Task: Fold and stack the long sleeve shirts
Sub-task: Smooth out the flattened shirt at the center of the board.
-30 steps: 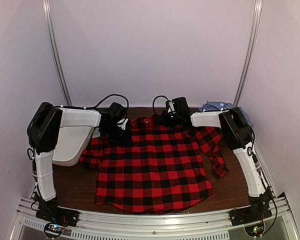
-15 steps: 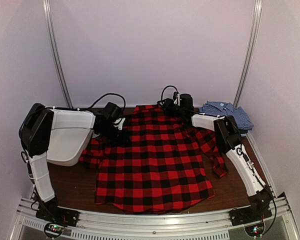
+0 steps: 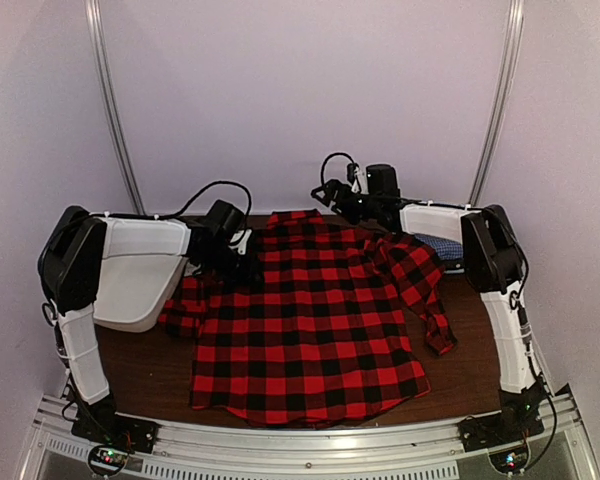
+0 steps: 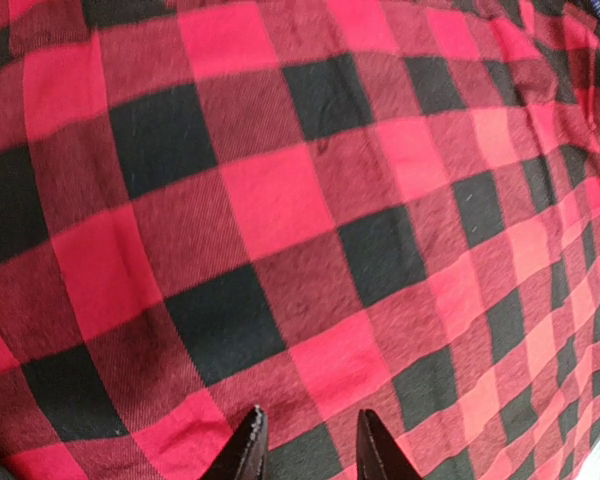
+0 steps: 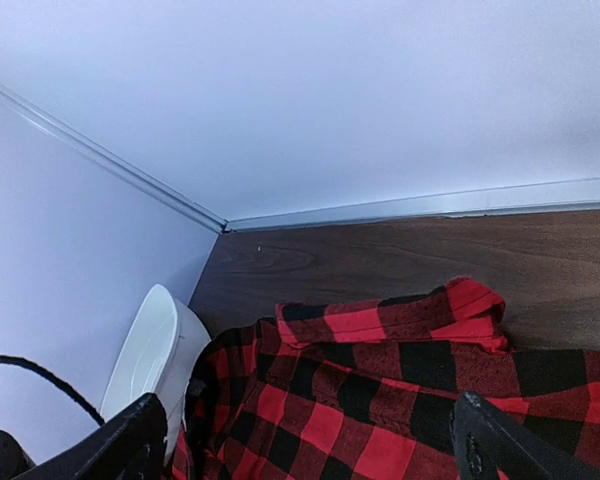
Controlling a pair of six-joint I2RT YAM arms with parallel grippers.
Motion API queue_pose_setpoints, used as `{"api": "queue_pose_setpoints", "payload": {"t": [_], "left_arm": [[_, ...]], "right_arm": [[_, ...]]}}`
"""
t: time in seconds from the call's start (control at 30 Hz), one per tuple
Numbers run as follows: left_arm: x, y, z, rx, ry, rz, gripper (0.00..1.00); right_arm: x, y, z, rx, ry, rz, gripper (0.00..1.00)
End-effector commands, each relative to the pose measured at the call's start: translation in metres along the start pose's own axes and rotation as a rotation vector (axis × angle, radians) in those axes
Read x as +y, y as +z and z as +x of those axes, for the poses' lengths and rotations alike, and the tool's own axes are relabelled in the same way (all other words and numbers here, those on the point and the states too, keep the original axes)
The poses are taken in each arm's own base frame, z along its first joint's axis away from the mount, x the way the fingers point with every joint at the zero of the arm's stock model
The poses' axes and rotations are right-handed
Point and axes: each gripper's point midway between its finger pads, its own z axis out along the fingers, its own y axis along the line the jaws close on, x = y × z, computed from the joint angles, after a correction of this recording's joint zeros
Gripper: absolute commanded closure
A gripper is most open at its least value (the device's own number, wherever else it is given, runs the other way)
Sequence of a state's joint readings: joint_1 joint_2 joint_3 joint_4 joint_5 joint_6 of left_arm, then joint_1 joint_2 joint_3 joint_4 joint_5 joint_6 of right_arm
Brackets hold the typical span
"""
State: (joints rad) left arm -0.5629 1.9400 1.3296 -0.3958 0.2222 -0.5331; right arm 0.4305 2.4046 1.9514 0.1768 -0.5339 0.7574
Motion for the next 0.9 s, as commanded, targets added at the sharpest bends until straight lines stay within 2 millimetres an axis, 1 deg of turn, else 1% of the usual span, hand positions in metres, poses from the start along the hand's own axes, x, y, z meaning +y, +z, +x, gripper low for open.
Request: {"api": "queue_pose_setpoints", "payload": {"t": [0.0, 0.03, 0.1, 0.23, 0.27, 0.3, 0.37, 0.47, 0.5, 0.6, 0.63, 0.67, 0.73, 0.8, 0.83, 0.87], "left_arm": [[-0.016, -0.009, -0.038, -0.108, 0.017, 0.031, 0.68], [-0.017, -0.008, -0.043, -0.115, 0.017, 0.031, 0.68], [-0.019, -0.006, -0.055, -0.14, 0.02, 0.025, 0.68], [-0.024, 0.001, -0.097, -0.232, 0.046, 0.022, 0.67], [-0.023, 0.006, -0.107, -0.247, 0.049, 0.024, 0.67], [-0.021, 0.019, -0.115, -0.251, 0.052, 0.022, 0.67], [-0.016, 0.032, -0.135, -0.279, 0.054, 0.019, 0.67], [-0.001, 0.054, -0.163, -0.318, 0.045, 0.016, 0.67], [0.0, 0.055, -0.178, -0.346, 0.039, 0.031, 0.67], [0.022, 0.075, -0.202, -0.381, -0.007, 0.046, 0.67], [0.029, 0.078, -0.212, -0.404, -0.023, 0.054, 0.66], [0.037, 0.081, -0.22, -0.426, -0.044, 0.056, 0.64], [0.055, 0.087, -0.232, -0.463, -0.099, 0.074, 0.63], [0.063, 0.089, -0.242, -0.501, -0.16, 0.126, 0.61], [0.064, 0.089, -0.246, -0.518, -0.174, 0.146, 0.61], [0.066, 0.095, -0.246, -0.522, -0.183, 0.155, 0.59]], "right_arm": [[0.014, -0.022, 0.013, 0.04, -0.101, 0.053, 0.0], [0.01, -0.026, 0.022, 0.06, -0.099, 0.064, 0.0], [0.007, -0.033, 0.033, 0.081, -0.092, 0.077, 0.0], [0.005, -0.048, 0.059, 0.129, -0.09, 0.108, 0.0], [0.006, -0.053, 0.066, 0.137, -0.093, 0.115, 0.0], [0.009, -0.058, 0.071, 0.143, -0.095, 0.117, 0.0], [0.015, -0.07, 0.082, 0.157, -0.101, 0.123, 0.0], [0.019, -0.085, 0.103, 0.197, -0.104, 0.136, 0.0], [0.022, -0.091, 0.112, 0.213, -0.107, 0.138, 0.0], [0.026, -0.109, 0.132, 0.247, -0.119, 0.158, 0.0], [0.027, -0.116, 0.139, 0.254, -0.12, 0.162, 0.0], [0.024, -0.124, 0.15, 0.272, -0.116, 0.17, 0.0], [0.025, -0.136, 0.167, 0.301, -0.115, 0.175, 0.0], [0.022, -0.149, 0.185, 0.334, -0.123, 0.2, 0.0], [0.021, -0.155, 0.194, 0.352, -0.126, 0.211, 0.0], [0.019, -0.16, 0.204, 0.37, -0.129, 0.22, 0.0]]}}
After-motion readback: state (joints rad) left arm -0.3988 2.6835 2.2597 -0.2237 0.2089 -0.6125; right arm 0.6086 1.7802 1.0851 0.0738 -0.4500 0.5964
